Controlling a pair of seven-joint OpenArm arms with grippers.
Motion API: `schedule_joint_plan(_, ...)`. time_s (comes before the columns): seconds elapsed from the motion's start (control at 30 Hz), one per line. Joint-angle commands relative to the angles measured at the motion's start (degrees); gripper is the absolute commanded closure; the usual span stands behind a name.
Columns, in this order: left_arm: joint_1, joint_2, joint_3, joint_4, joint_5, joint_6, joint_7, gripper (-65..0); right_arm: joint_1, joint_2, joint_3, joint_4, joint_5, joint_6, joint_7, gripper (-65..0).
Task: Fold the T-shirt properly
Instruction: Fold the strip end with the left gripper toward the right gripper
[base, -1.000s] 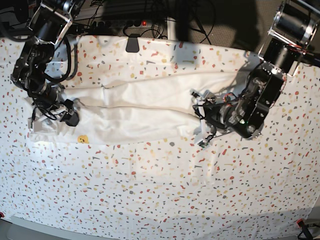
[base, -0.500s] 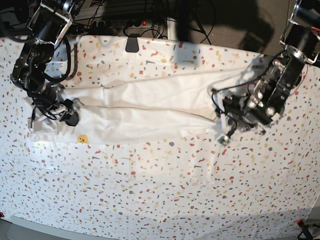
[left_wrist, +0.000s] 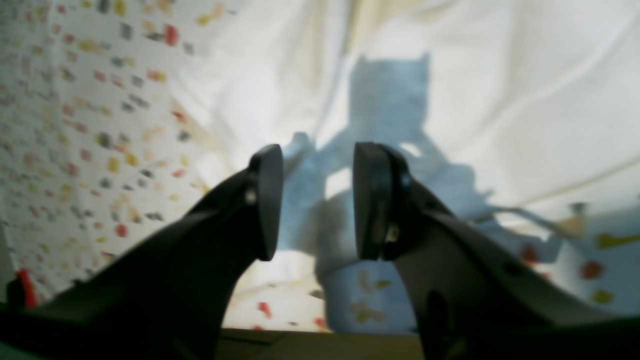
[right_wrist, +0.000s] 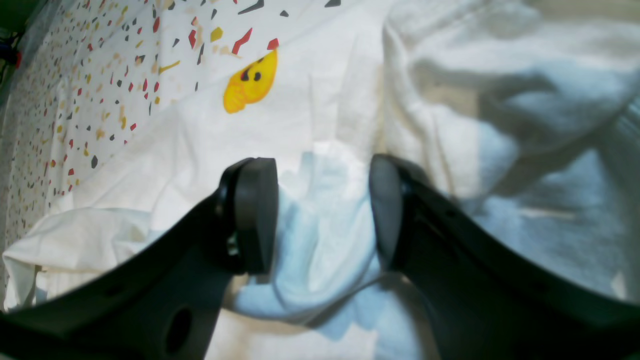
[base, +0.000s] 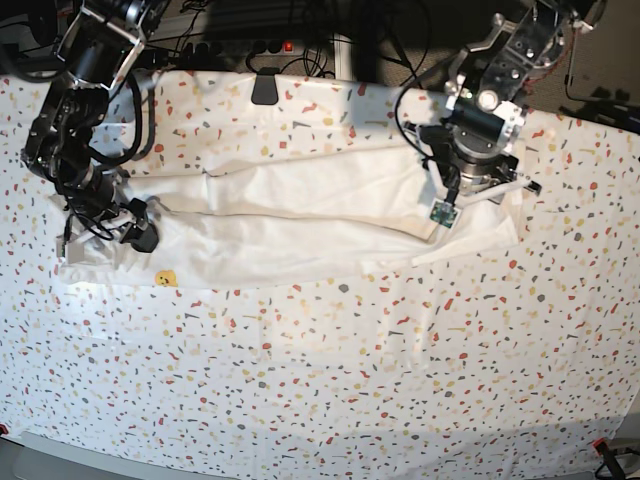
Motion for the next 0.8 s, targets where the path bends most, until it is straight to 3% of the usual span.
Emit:
schedule_joint_plan(0.0,-0.2,1.3,-0.3,1.1,1.1,0.7,-1.4,-22.8,0.0,0.0,-0.3,-0.1,-2.3,-0.5,-3.2,-30.4)
schedule_joint_plan(0.13,1.7,5.6,-0.3,1.1,0.7,1.2,-4.2,-22.8,0.0,0.0,-0.3,-0.1,-2.3,-0.5,-3.2,-30.4)
schedule_joint_plan(0.43,2.1,5.9,-3.1,-6.7,-8.2,-1.6,-9.0,-22.8,0.0,0.0,-0.3,-0.1,-1.4,-0.5,-3.3,-30.4)
schedule_joint_plan(0.57,1.9,5.9,-7.4,-14.7,-15.0,-6.3,-12.6,-22.8,0.0,0.0,-0.3,-0.1,-1.4,-0.5,-3.2,-30.4)
schedule_joint_plan(0.77,-3.4,5.7,-12.4,-26.8,-15.5,-15.4,-15.7,-22.8,0.5,0.0,-0.3,-0.1,-1.4,-0.8,-0.9,-30.4)
